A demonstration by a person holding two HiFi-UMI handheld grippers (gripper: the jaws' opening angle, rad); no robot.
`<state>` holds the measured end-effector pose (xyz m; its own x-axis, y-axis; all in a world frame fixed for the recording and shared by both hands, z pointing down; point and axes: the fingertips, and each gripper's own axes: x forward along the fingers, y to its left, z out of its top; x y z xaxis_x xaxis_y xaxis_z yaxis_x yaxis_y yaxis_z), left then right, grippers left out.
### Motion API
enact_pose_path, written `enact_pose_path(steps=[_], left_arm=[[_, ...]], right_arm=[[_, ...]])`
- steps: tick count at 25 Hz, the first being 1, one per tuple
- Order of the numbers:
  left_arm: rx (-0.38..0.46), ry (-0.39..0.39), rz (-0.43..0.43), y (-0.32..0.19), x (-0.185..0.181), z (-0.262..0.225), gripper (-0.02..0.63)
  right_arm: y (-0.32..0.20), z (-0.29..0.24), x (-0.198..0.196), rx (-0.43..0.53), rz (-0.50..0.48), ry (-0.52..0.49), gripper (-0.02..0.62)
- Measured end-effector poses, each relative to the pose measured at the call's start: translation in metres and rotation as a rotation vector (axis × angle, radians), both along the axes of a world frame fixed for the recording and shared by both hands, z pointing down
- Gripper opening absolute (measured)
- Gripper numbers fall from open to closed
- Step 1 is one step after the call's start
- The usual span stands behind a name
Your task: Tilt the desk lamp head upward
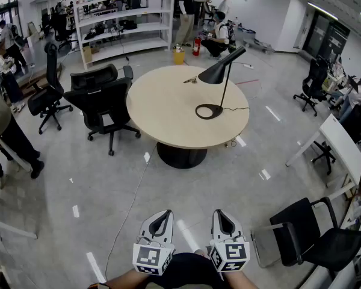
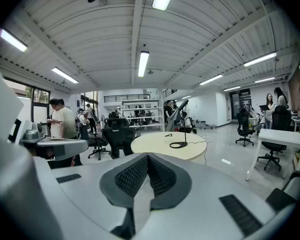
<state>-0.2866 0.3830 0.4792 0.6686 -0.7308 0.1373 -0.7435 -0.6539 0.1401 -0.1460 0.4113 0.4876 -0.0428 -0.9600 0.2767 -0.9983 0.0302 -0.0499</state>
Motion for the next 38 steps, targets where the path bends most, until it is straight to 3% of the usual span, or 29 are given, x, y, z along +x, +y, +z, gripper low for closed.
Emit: enact_pose_path(steps=[10, 21, 29, 38], left_arm=[[-0.017, 0.020, 0.005, -0.021, -0.071, 0.013, 0.046], [-0.034, 0.013, 0.015, -0.054, -0.064, 0.022, 0.046], [-0.028, -0.015, -0.017, -0.122, -0.014, 0.018, 0.046], [-0.019, -0.052, -0.019, -0.226, 0.128, -0.004, 0.046]], right_arm=[[-0.021, 0.006, -0.076, -0.014, -0.007, 0.021, 0.015], [-0.057, 0.018, -0.065, -0.032, 0.009, 0.013, 0.015], [-0.131, 0.016, -0.014, -0.014, -0.017, -0.005, 0.015], [-0.242, -0.008, 0.123, 0.037, -0.037, -0.022, 0.015]])
